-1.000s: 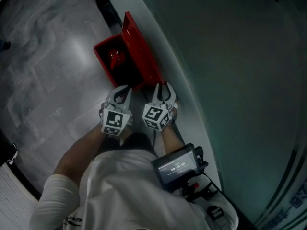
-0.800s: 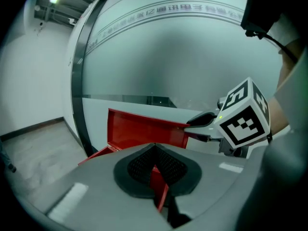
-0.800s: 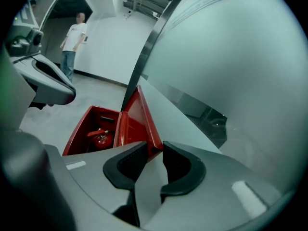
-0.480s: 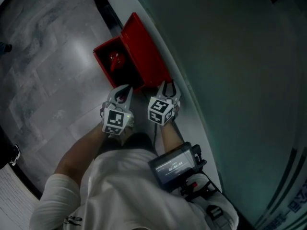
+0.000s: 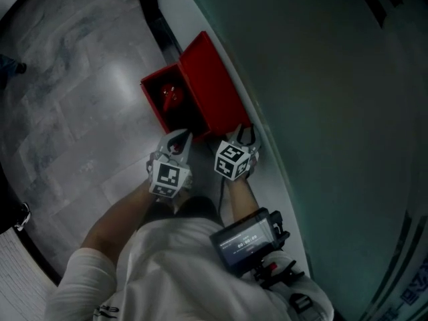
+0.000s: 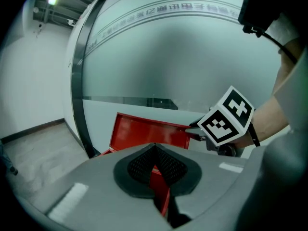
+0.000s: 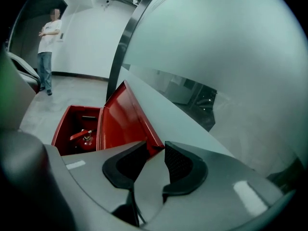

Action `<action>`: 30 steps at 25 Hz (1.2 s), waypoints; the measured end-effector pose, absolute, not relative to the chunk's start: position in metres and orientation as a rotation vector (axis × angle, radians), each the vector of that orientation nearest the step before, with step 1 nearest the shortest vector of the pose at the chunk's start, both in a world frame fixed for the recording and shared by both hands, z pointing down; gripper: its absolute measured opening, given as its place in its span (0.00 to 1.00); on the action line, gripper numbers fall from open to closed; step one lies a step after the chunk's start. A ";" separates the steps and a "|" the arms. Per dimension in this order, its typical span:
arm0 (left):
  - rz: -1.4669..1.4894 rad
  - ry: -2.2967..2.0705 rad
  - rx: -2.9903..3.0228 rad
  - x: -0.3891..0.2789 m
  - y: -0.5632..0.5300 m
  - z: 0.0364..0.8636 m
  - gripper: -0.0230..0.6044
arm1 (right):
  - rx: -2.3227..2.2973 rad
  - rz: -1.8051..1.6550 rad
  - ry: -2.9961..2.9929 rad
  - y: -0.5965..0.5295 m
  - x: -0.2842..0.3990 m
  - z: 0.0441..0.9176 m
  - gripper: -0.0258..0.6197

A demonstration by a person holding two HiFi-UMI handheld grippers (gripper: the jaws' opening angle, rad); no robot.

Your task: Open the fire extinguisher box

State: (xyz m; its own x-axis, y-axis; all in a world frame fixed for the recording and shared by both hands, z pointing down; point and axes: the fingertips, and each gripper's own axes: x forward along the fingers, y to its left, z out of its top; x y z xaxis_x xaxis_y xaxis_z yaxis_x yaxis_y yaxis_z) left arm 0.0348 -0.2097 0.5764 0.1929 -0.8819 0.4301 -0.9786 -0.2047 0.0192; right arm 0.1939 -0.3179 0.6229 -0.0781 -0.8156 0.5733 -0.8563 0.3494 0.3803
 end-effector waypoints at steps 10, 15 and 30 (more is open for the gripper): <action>0.473 -1.796 2.162 0.029 -0.214 0.573 0.04 | 1.463 0.100 -1.859 -0.316 0.203 0.626 0.27; 0.448 -1.813 2.166 0.027 -0.213 0.566 0.04 | 1.464 0.108 -1.888 -0.303 0.208 0.614 0.27; 0.271 -1.968 2.122 -0.014 -0.141 0.520 0.04 | 1.308 0.075 -2.275 -0.202 0.121 0.525 0.06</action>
